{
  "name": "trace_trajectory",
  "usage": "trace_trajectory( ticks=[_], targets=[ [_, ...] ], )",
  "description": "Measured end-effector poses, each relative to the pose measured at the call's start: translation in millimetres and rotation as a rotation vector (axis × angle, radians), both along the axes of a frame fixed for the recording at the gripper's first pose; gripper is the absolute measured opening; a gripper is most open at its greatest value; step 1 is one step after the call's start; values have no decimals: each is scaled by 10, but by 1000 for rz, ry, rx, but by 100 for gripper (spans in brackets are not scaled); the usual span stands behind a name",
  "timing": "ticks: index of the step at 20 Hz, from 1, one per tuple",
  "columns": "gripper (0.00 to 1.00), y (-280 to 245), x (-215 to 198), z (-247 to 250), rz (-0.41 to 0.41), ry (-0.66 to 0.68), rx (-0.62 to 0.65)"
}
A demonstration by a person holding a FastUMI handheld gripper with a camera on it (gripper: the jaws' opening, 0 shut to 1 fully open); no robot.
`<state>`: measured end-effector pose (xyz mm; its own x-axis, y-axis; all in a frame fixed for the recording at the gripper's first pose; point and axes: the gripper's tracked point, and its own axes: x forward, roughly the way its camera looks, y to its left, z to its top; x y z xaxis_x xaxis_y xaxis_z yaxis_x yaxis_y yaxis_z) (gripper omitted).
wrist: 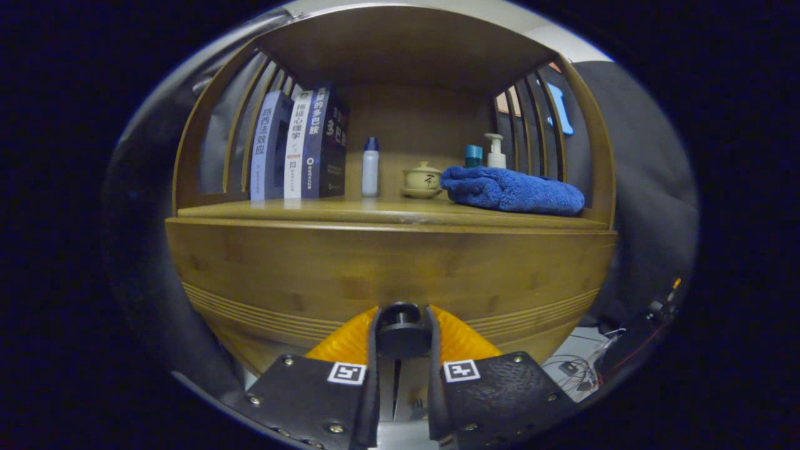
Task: Pull open the drawer, take out the items inside it, and place them on the countertop above the cabinet.
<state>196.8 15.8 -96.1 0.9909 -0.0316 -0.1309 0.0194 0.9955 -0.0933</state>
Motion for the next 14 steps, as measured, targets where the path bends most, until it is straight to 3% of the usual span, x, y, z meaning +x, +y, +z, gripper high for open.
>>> trace_trajectory(
  ticks=[5,11,14],
  targets=[
    [31,-20,-395,-1,57,-3,40],
    [31,-73,-906,-12,10,17,70],
    [31,-94,-1265,-23,30,21,72]
  ],
)
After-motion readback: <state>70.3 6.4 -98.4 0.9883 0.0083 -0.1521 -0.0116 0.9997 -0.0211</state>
